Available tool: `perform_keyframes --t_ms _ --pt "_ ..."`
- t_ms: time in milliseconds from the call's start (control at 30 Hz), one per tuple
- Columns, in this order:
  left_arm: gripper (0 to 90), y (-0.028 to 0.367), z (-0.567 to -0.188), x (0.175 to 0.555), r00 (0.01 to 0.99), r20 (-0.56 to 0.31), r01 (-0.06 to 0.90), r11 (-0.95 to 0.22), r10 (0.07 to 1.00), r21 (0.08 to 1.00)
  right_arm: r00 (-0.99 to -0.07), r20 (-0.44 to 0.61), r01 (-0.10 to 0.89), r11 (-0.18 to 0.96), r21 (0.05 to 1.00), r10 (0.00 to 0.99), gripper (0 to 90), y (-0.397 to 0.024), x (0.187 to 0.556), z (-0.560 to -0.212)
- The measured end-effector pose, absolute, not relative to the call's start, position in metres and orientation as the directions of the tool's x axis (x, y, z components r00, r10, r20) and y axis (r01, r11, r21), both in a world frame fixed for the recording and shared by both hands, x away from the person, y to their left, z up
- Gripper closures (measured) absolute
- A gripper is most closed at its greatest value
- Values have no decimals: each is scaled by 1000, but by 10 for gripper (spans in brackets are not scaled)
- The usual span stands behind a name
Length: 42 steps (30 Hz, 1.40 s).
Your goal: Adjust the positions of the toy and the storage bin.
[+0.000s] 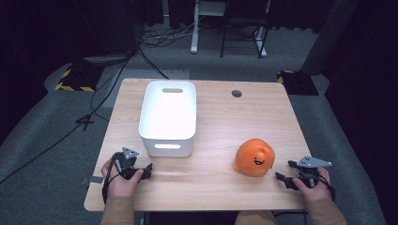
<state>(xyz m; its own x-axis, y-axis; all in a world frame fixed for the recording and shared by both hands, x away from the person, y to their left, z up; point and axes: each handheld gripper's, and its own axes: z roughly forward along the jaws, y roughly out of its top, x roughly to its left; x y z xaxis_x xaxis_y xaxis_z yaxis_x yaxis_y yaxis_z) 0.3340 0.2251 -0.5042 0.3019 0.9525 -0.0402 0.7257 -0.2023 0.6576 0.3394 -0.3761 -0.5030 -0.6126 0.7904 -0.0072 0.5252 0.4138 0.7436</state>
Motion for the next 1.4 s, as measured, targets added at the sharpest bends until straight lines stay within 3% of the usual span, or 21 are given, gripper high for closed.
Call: perform_keyframes --t_ms 133,267,333,1400 --pt "41 227 -503 333 303 -40 723 -202 952 661 -613 -7 525 414 744 790 190 -376 339 -503" --pt "199 230 -496 332 299 -54 733 -194 953 652 -613 -8 525 414 744 790 190 -376 339 -503" --pt "156 229 -494 332 302 -63 731 -189 951 656 -613 -8 525 414 744 790 190 -376 339 -503" --pt "217 210 -401 313 365 -95 614 -162 926 773 -613 -8 525 414 744 790 190 -376 339 -503"
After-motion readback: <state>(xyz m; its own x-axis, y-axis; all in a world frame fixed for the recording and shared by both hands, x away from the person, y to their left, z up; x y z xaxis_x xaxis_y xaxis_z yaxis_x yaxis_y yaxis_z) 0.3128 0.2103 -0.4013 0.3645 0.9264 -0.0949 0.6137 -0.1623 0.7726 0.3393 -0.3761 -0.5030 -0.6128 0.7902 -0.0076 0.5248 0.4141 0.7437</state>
